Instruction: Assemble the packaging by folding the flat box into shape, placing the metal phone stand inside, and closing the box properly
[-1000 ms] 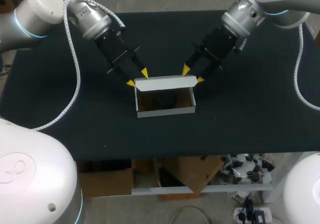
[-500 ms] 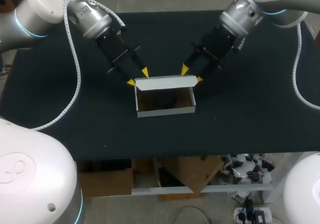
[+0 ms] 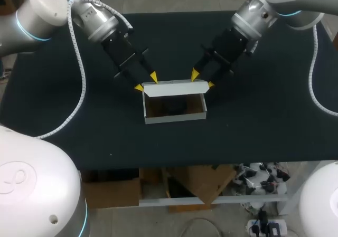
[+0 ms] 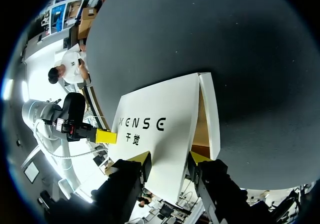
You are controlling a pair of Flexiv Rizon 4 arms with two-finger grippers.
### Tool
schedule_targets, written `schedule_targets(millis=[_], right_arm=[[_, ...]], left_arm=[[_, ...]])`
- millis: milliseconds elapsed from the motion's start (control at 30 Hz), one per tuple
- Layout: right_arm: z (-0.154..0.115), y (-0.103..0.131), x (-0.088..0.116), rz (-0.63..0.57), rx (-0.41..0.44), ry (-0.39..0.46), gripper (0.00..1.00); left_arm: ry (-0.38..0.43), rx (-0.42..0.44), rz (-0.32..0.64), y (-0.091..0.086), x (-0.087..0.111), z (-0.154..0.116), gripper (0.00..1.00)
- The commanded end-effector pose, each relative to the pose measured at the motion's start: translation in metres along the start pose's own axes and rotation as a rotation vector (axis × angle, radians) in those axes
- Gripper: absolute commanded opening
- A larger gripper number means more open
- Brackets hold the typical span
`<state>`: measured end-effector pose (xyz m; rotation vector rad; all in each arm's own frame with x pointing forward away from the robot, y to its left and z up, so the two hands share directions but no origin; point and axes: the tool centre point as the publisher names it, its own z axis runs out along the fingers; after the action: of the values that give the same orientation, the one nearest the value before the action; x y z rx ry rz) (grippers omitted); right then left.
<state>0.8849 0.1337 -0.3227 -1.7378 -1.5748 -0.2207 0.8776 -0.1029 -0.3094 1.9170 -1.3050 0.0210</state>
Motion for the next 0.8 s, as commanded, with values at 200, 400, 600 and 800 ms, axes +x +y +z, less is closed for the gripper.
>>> schedule_targets(millis=[200, 400, 600, 800], right_arm=[[-0.0008, 0.0014, 0.0059, 0.005, 0.001, -0.004, 0.49], [-0.001, 0.002, 0.0089, 0.001, 0.0, -0.007, 0.49], [0.0026, 0.0033, 0.0067, 0.001, 0.006, -0.006, 0.49], [0.0054, 0.0027, 0.0022, 0.003, 0.011, -0.003, 0.49]], left_arm=[[0.001, 0.002, -0.002, -0.0001, 0.0053, 0.0003, 0.46], [0.004, 0.003, -0.003, -0.0004, 0.0057, -0.0003, 0.46], [0.004, 0.002, -0.003, -0.0016, 0.005, 0.0018, 0.46], [0.006, -0.007, 0.006, -0.0024, 0.0029, 0.0073, 0.46]])
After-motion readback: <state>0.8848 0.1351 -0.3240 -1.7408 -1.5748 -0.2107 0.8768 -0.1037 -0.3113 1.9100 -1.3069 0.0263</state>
